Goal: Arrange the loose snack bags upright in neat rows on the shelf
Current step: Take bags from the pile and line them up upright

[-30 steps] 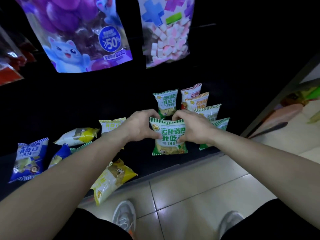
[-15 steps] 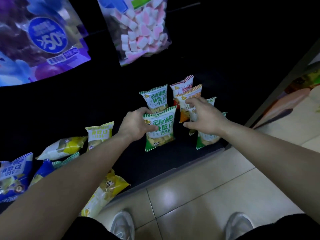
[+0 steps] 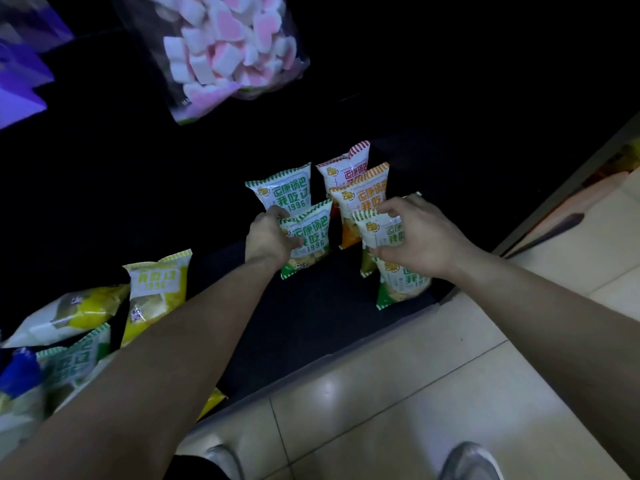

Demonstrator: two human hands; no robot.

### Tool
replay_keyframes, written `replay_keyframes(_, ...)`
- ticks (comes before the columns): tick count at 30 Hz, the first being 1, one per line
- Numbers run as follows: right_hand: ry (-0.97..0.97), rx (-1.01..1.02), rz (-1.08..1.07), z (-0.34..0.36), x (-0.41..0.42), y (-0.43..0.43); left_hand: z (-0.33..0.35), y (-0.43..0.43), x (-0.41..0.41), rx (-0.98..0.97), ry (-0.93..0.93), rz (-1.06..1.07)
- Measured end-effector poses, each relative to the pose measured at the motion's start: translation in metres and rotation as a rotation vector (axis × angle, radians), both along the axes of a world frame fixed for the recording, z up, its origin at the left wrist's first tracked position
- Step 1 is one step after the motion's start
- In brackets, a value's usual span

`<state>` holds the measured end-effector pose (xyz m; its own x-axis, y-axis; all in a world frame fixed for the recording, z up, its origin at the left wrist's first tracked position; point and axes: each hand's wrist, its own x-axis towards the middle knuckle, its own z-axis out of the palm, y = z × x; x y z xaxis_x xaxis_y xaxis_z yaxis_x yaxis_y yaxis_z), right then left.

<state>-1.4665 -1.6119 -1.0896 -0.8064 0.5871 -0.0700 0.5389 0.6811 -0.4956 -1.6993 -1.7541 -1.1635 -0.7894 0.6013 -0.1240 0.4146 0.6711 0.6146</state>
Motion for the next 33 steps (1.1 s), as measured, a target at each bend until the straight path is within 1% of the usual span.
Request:
replay_keyframes(6,0.013,-0.018,-0.02,-0.001,0.0,0.002,-0.011,0.009,-0.001,-0.059,0.073,0.042)
replay_keyframes(13,-0.026,-0.037,0.005,-0.002,-0.001,-0.004,-0.011,0.02,0.006,0.007,0.084,0.14)
replay_keyframes(17,-0.038,-0.035,0.02,-0.002,-0.004,-0.007,-0.008,0.021,0.007,0.025,0.071,0.118)
replay_keyframes(20,-0.054,-0.02,0.04,0.001,-0.011,-0.013,0.002,0.012,0.005,-0.014,0.094,0.059)
replay_keyframes(24,-0.072,0.002,0.073,0.01,-0.028,-0.03,0.023,-0.014,-0.002,-0.114,0.187,-0.037)
replay_keyframes(26,-0.094,0.009,0.094,0.015,-0.038,-0.043,0.036,-0.035,-0.004,-0.126,0.23,-0.082)
replay_keyframes(31,-0.151,0.024,0.145,0.022,-0.064,-0.086,0.063,-0.107,-0.007,-0.161,0.24,-0.178)
replay_keyframes(33,-0.165,0.023,0.166,0.021,-0.077,-0.107,0.074,-0.142,-0.01,-0.19,0.239,-0.174)
